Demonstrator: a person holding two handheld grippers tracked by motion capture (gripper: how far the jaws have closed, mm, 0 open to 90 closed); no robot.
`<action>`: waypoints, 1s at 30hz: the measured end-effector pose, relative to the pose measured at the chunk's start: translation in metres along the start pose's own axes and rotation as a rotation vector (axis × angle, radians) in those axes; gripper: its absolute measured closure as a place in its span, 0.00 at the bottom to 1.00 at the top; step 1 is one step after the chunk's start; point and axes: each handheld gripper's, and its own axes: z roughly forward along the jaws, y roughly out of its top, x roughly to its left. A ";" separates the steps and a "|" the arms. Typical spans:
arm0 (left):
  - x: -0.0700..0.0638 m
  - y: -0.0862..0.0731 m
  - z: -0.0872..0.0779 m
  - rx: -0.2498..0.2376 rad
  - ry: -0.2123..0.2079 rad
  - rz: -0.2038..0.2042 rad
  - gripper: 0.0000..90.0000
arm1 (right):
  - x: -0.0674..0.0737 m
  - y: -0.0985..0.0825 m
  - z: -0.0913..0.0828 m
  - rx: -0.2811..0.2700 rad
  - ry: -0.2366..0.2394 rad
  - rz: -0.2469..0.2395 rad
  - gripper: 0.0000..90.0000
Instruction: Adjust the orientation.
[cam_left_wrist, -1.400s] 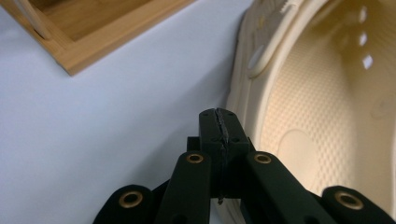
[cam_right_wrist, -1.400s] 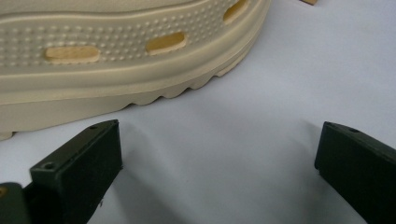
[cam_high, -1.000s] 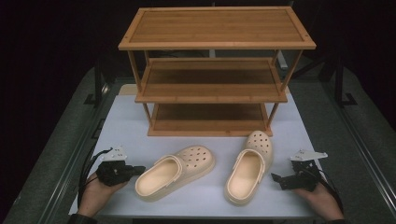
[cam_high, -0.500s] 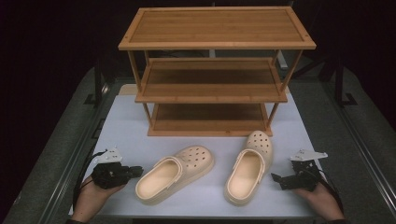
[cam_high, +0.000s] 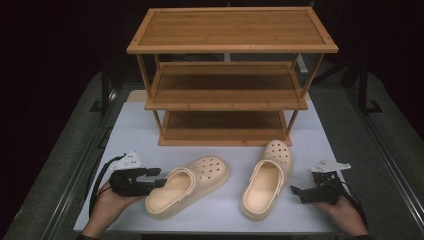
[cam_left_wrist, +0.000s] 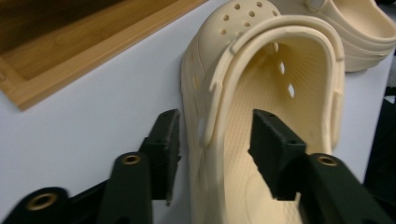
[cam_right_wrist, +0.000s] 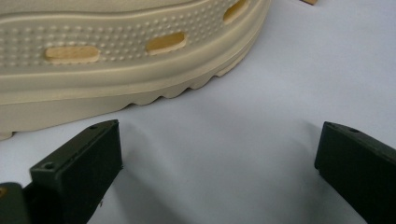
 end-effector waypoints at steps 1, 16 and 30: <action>0.000 0.003 0.003 0.004 -0.005 0.009 0.53 | 0.000 0.000 0.000 0.000 0.000 0.000 0.00; -0.002 0.022 0.042 0.037 -0.028 0.065 0.64 | 0.000 0.000 0.000 -0.003 -0.001 0.000 0.00; -0.009 0.023 0.040 0.036 0.046 0.134 0.83 | 0.000 0.000 0.000 -0.002 0.000 0.001 0.00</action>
